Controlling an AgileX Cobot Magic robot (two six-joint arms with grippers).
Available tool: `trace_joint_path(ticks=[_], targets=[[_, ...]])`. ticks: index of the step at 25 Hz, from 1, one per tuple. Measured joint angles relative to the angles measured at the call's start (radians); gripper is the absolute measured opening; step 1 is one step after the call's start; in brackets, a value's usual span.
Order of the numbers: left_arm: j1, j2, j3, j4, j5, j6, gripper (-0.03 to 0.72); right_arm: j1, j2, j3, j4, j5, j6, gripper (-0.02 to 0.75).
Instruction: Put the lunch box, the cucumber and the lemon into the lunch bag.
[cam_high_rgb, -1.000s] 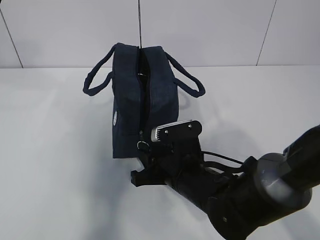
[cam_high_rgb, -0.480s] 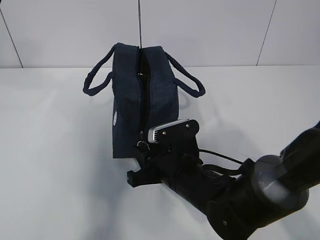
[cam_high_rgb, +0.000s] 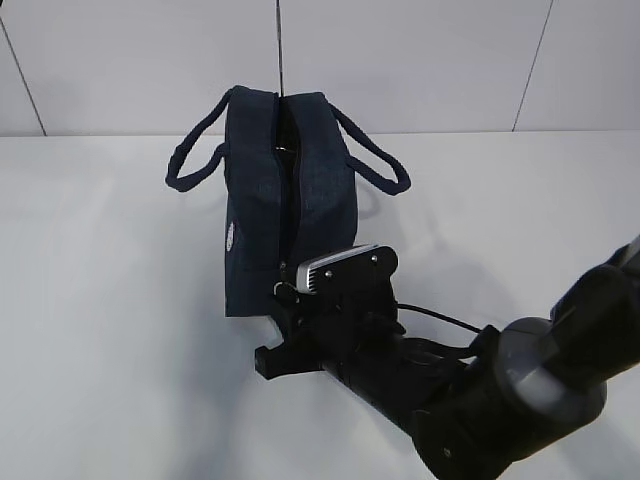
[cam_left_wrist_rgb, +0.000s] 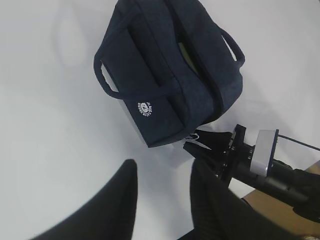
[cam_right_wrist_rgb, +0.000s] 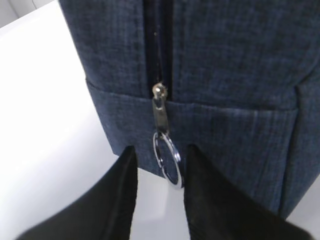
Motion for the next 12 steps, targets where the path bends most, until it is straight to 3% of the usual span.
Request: trace_joint_path(ticks=[12], targets=[[0.000, 0.000, 0.000, 0.000, 0.000, 0.000, 0.239, 0.000, 0.002, 0.000, 0.002, -0.011, 0.000, 0.218]])
